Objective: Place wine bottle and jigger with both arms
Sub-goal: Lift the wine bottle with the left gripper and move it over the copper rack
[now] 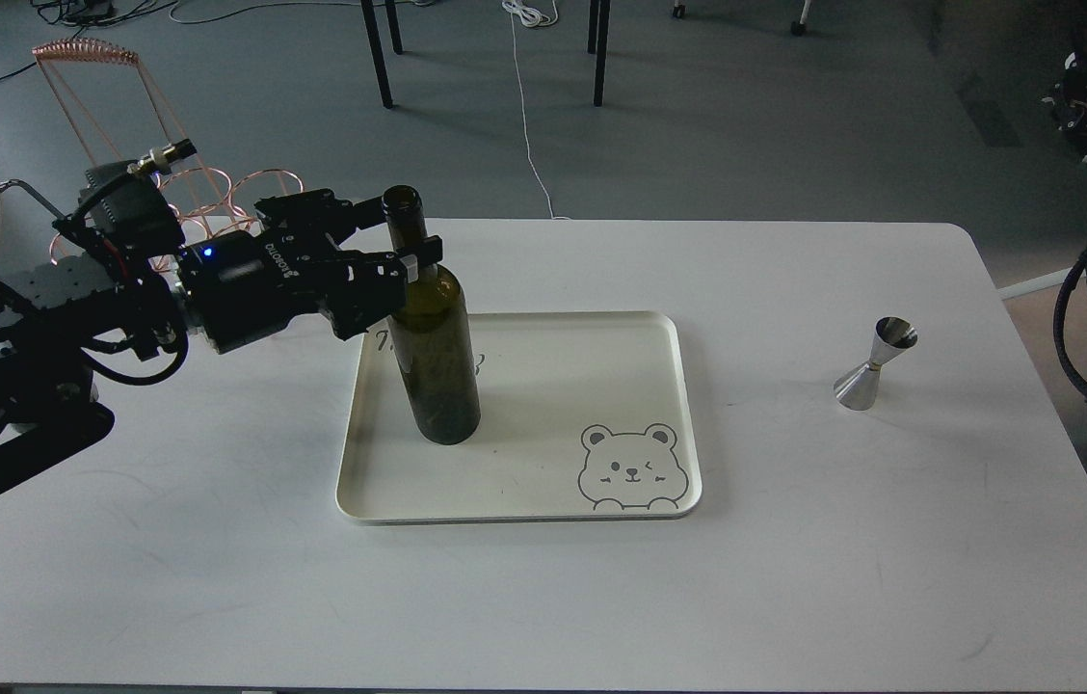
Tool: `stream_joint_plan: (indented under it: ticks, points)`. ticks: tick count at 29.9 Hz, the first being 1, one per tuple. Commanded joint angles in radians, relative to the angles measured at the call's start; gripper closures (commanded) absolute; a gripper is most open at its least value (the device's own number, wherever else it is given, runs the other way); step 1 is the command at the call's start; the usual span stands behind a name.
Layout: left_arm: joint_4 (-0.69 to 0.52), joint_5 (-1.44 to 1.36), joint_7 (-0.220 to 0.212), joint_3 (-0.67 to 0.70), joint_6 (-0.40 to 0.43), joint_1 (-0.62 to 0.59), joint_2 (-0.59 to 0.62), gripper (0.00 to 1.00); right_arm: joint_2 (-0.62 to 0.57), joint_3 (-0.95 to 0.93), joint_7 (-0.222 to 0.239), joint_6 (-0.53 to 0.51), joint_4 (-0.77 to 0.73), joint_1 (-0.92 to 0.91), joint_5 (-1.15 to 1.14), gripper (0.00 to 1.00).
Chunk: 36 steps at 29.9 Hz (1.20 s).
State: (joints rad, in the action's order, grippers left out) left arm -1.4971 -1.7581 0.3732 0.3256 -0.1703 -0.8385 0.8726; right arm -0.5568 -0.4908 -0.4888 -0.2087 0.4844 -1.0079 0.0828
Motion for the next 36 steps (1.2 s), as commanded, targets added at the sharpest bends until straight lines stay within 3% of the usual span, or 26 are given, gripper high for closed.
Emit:
stream_joint_plan:
  ticks: [1,10,22,26,31,36]
  points:
    - [-0.002,-0.003,0.006,0.0,0.0,-0.002,0.003,0.65,0.0,0.0,0.0,0.0,-0.001,0.0,0.0,0.04]
    - [-0.011,-0.034,0.012,0.004,0.0,-0.004,0.008,0.81,0.0,0.001,0.0,0.002,-0.004,0.0,0.0,0.04]
    - [-0.018,-0.02,0.015,0.162,-0.005,-0.013,0.068,0.88,0.0,0.0,0.0,0.002,-0.035,-0.003,0.0,0.04]
    - [-0.014,0.011,0.015,0.173,0.003,-0.065,0.118,0.88,0.0,0.0,0.0,0.002,-0.035,-0.001,0.0,0.04]
    - [0.023,0.112,0.029,0.168,0.167,-0.192,0.173,0.89,0.0,0.0,0.0,0.002,-0.035,-0.001,0.0,0.04]
    - [0.19,0.12,0.07,0.159,0.187,-0.267,0.175,0.9,0.002,0.0,0.0,0.002,-0.035,0.0,0.0,0.04]
